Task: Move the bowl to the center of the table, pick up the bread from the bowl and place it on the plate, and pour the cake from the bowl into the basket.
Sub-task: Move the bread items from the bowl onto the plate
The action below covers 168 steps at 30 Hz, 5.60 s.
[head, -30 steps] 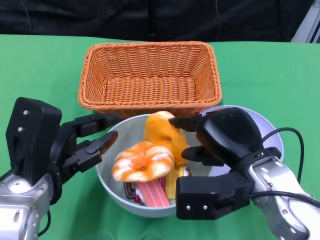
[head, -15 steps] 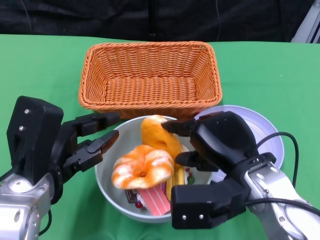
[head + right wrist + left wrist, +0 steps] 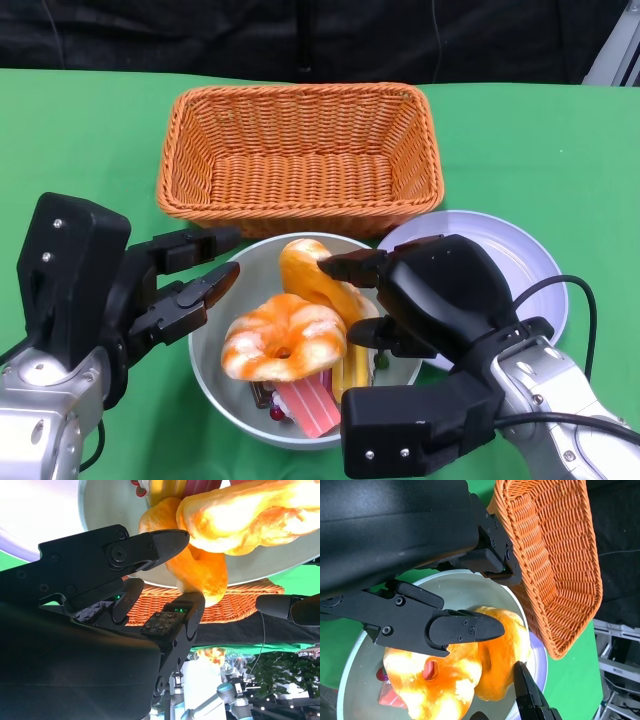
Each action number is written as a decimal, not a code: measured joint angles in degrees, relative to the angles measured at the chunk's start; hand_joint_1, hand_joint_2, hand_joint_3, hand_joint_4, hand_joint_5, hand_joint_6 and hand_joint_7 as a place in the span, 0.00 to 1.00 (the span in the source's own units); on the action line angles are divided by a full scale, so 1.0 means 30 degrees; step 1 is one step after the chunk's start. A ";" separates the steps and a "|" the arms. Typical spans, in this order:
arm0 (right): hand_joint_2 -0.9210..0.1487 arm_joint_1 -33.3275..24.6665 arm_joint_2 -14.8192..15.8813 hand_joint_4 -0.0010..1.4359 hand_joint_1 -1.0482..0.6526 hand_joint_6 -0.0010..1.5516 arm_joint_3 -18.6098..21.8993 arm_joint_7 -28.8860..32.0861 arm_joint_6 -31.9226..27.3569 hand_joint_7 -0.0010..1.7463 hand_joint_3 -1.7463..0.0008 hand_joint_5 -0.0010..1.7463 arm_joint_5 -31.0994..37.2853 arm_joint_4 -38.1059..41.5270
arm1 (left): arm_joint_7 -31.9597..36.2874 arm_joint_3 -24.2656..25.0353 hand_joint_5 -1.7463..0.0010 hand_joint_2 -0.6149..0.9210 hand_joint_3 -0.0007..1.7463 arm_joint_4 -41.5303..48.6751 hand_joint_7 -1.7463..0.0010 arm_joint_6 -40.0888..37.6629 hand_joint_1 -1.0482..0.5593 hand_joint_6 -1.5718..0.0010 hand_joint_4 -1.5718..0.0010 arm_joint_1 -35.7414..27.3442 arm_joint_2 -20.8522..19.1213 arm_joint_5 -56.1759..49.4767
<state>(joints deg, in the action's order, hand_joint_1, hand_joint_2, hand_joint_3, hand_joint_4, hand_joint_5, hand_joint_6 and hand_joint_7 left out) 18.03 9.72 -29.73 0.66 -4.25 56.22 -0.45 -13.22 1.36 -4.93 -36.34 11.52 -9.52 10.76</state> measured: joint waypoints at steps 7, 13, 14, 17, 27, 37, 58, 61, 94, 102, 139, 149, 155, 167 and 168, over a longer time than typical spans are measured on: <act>0.00 0.0661 -0.0646 0.59 0.28 0.44 0.0095 0.0911 0.0334 0.00 0.97 0.03 -0.0821 0.1929 | -0.0006 -0.0146 0.85 1.00 0.19 -0.0033 1.00 0.0145 0.33 0.62 0.72 -0.0005 -0.0080 -0.0279; 0.03 0.1475 -0.1124 0.54 0.41 0.50 0.0074 0.2666 0.1145 0.01 0.99 0.40 -0.1265 0.3948 | -0.0014 -0.0072 0.85 1.00 0.18 -0.0035 0.99 0.0295 0.32 0.60 0.71 -0.0029 -0.0049 -0.0319; 0.03 0.1625 -0.1154 0.47 0.45 0.52 0.0069 0.3209 0.1474 0.01 1.00 0.61 -0.1343 0.4397 | -0.0014 -0.0081 0.85 1.00 0.18 -0.0038 0.99 0.0296 0.32 0.61 0.72 -0.0030 -0.0043 -0.0337; 0.03 0.1942 -0.1199 0.41 0.48 0.54 0.0014 0.4150 0.2304 0.01 1.00 0.75 -0.1667 0.5357 | -0.0014 -0.0143 0.85 1.00 0.18 -0.0056 0.99 0.0304 0.32 0.61 0.72 -0.0031 -0.0044 -0.0385; 0.07 0.2296 -0.0947 0.62 0.52 0.41 -0.0204 0.6159 0.4583 0.99 0.81 1.00 -0.1793 0.6914 | -0.0015 -0.0048 0.86 1.00 0.18 -0.0139 0.99 0.0257 0.34 0.60 0.72 -0.0037 0.0156 -0.0324; 0.08 0.2187 -0.0324 0.61 0.50 0.40 -0.0271 0.5615 0.4531 1.00 0.73 1.00 -0.1737 0.6328 | -0.0086 -0.0061 0.86 1.00 0.18 -0.0135 1.00 0.0259 0.35 0.60 0.72 -0.0036 0.0067 -0.0361; 0.35 0.0085 0.0943 0.59 0.52 0.39 0.0608 0.4677 0.5393 1.00 0.42 1.00 -0.1865 0.0589 | -0.0084 0.0006 0.86 1.00 0.18 -0.0051 0.99 0.0324 0.35 0.59 0.70 -0.0032 0.0175 -0.0340; 0.36 -0.0136 0.0999 0.59 0.52 0.39 0.0924 0.4440 0.5349 1.00 0.42 1.00 -0.1860 -0.0387 | -0.0084 0.0015 0.86 1.00 0.18 -0.0032 1.00 0.0325 0.35 0.60 0.70 -0.0032 0.0177 -0.0343; 0.45 -0.1146 0.1788 0.64 0.51 0.42 0.5300 0.4380 0.7526 0.99 0.24 1.00 -0.2661 -0.3894 | -0.0223 -0.0036 0.89 1.00 0.18 0.0556 1.00 0.0567 0.34 0.62 0.72 -0.0030 0.0049 -0.0376; 0.54 -0.1096 0.2366 0.62 0.53 0.43 0.7056 0.4407 0.7596 1.00 0.19 1.00 -0.3434 -0.4015 | -0.0272 0.0002 0.89 1.00 0.18 0.0589 1.00 0.0616 0.34 0.63 0.72 -0.0030 -0.0016 -0.0367; 0.51 -0.0551 0.3419 0.63 0.55 0.49 0.6705 0.6624 0.8343 0.92 0.25 1.00 -0.3339 0.2876 | -0.0397 0.0089 0.91 1.00 0.19 -0.0010 1.00 0.0198 0.34 0.62 0.71 -0.0038 -0.0051 -0.0360; 0.44 0.1405 0.3321 0.62 0.56 0.45 0.5408 0.7977 0.8254 0.96 0.34 1.00 -0.3187 0.6260 | -0.0398 0.0055 0.92 1.00 0.19 -0.0048 1.00 0.0191 0.34 0.62 0.71 -0.0049 -0.0047 -0.0372; 0.45 0.1976 0.3316 0.62 0.58 0.44 0.5037 0.8412 0.8336 0.97 0.37 1.00 -0.3307 0.7535 | -0.0397 0.0051 0.92 1.00 0.19 -0.0076 1.00 0.0184 0.34 0.63 0.71 -0.0050 -0.0046 -0.0371; 0.44 0.2888 0.3316 0.61 0.60 0.43 0.4375 0.9203 0.9060 0.99 0.42 1.00 -0.3410 0.9481 | -0.0380 0.0042 0.92 1.00 0.19 -0.0161 1.00 0.0114 0.34 0.62 0.70 -0.0053 -0.0043 -0.0379; 0.43 0.2890 0.3316 0.61 0.60 0.43 0.4347 0.9209 0.9087 0.99 0.41 1.00 -0.3411 0.9488 | -0.0379 0.0042 0.92 1.00 0.19 -0.0162 1.00 0.0112 0.34 0.62 0.70 -0.0053 -0.0043 -0.0378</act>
<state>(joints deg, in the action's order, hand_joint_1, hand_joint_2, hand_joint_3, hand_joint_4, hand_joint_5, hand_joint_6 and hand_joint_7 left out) 26.70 19.67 -16.69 28.29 23.01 45.99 28.01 -14.35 1.49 -5.41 -36.01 11.37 -9.65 9.63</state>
